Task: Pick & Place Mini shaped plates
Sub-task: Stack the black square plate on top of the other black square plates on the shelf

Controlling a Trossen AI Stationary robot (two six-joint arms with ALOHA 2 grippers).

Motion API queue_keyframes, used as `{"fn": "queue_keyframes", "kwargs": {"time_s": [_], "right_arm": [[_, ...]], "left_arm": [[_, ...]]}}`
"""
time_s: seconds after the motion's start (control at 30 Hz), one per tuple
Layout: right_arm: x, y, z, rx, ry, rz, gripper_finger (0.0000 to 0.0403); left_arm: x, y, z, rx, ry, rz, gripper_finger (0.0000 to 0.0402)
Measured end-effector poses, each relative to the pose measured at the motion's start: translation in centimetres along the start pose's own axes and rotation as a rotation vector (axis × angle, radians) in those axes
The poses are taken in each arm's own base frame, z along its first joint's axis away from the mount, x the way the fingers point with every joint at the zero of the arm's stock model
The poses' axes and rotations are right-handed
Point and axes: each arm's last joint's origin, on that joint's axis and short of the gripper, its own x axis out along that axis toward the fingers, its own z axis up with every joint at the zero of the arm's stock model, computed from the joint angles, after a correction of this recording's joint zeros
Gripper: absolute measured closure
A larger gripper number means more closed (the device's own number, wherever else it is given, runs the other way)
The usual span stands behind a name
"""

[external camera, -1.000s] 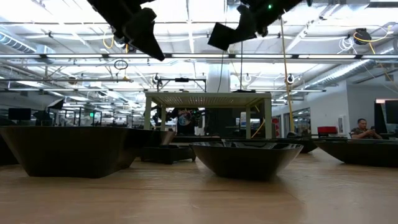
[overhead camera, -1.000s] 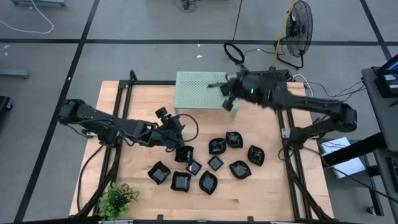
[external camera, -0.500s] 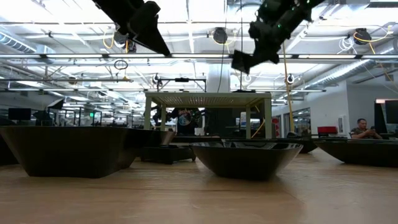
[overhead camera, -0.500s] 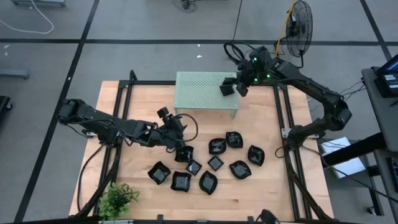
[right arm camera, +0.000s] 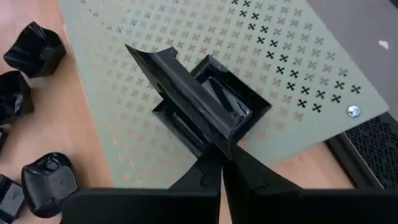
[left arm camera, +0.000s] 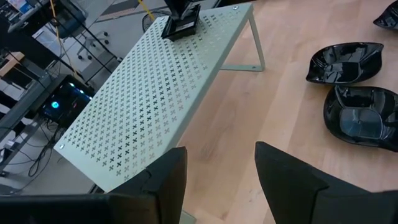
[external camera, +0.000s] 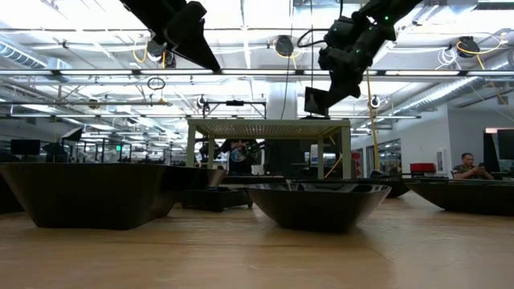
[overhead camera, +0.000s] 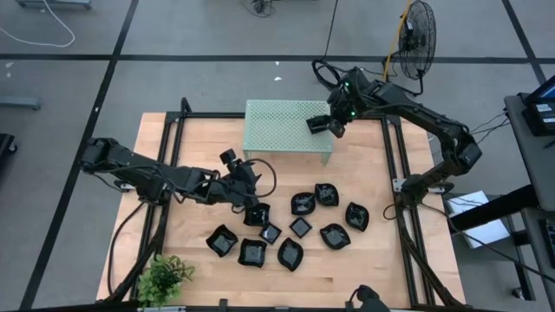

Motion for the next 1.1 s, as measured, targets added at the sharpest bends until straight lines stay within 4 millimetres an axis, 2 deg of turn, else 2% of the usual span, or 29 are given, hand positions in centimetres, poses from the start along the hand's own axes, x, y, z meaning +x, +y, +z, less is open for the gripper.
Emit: {"fn": "queue_keyframes", "kwargs": {"time_s": [0.6,1.1], "right_arm": [[0.0,0.1,-0.3,-0.011,0.026,0.006,0.0403],[0.3,1.0,-0.1,-0.055,0.029,0.02,0.0403]], "left_arm": [[0.0,0.0,0.0,0.0,0.0,0.0,0.0211],[0.0,0.0,0.0,-0.002,0.001,-0.015,0.0211]]}}
